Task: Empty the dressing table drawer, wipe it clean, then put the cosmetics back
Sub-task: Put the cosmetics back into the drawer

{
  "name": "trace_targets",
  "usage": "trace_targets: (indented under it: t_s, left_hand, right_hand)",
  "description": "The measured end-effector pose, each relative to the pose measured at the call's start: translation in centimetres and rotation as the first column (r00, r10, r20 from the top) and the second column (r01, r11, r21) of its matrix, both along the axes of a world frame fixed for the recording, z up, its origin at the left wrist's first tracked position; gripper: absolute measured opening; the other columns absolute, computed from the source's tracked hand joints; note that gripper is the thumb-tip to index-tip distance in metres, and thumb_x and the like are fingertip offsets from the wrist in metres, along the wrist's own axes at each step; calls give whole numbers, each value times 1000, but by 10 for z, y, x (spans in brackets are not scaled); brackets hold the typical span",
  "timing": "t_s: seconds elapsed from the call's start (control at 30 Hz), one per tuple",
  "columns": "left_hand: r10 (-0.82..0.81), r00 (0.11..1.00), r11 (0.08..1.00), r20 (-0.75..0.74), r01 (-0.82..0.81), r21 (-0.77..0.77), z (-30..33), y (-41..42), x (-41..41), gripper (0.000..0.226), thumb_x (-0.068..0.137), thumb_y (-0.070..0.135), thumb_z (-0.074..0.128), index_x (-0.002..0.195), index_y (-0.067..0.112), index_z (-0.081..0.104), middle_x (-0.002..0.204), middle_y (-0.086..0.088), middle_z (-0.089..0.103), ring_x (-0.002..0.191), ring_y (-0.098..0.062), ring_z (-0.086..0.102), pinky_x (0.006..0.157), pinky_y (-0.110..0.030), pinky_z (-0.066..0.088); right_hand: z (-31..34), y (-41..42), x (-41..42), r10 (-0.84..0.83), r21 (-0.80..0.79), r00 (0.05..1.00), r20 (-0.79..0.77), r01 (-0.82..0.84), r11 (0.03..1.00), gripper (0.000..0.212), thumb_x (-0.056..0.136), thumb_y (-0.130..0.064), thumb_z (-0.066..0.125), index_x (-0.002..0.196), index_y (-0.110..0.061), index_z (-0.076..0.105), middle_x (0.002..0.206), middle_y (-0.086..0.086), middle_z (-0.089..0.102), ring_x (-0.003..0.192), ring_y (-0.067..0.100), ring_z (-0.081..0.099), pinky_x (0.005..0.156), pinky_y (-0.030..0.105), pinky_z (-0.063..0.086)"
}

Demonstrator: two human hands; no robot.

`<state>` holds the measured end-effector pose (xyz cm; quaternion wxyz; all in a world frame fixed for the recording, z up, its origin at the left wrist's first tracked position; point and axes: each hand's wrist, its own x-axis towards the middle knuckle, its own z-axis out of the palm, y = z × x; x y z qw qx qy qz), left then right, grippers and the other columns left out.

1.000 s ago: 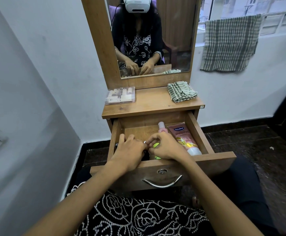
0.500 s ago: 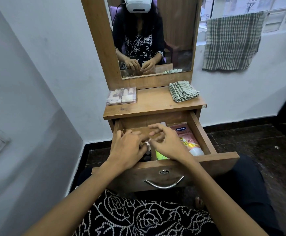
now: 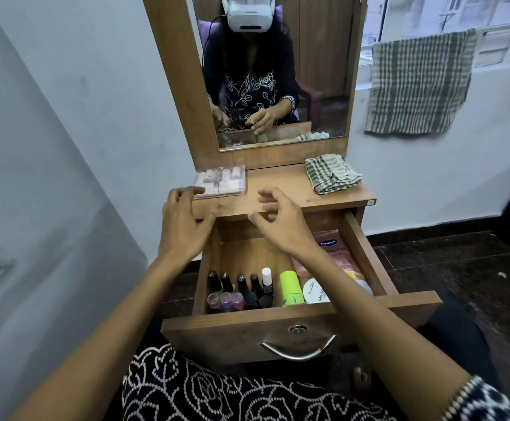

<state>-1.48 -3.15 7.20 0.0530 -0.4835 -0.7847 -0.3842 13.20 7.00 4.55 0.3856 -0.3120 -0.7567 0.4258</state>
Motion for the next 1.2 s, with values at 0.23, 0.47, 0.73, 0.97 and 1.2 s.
trace_targets:
  t_s: [0.23, 0.47, 0.73, 0.97, 1.2]
  left_hand:
    - [142, 970, 985, 195, -159, 73, -2, 62, -29, 60, 85, 31, 64, 135, 12, 36, 140, -13, 38, 127, -28, 42, 98, -33, 39]
    - [210, 914, 975, 348, -222, -6, -19, 97, -46, 84, 87, 50, 55, 148, 7, 15, 155, -12, 22, 140, -31, 28, 109, -42, 32]
    - [321, 939, 945, 124, -309, -106, -41, 101, -44, 83, 88, 53, 51, 145, 4, 17, 152, -16, 26, 140, -31, 27, 103, -46, 37]
    - [331, 936, 936, 124, -308, -173, -41, 105, -51, 76, 87, 48, 55, 140, 3, 24, 143, -15, 41, 130, -33, 41, 95, -45, 42]
    - [310, 947, 942, 79, -295, -159, -44, 104, -52, 73, 88, 49, 55, 139, 6, 27, 140, -15, 43, 127, -34, 44, 91, -44, 44]
  right_hand:
    - [27, 44, -58, -30, 72, 984, 174, 18, 997, 67, 83, -30, 66, 141, -9, 37, 143, 10, 43, 130, 25, 42, 103, 30, 35]
    - [26, 66, -85, -29, 75, 950, 310, 6, 997, 75, 88, -39, 59, 142, 0, 24, 146, 20, 34, 133, 36, 36, 106, 39, 34]
    - [-7, 67, -101, -118, 150, 888, 444, 56, 987, 90, 91, -58, 41, 149, -3, 1, 158, 15, 11, 145, 29, 15, 116, 39, 17]
    - [-6, 71, -102, -90, 166, 870, 484, 10, 986, 86, 92, -55, 42, 150, -3, 6, 157, 15, 17, 145, 25, 16, 117, 33, 11]
    - [-7, 70, -99, -125, 227, 865, 486, 13, 974, 73, 92, -52, 43, 146, -7, 24, 150, 11, 35, 138, 25, 31, 112, 32, 24]
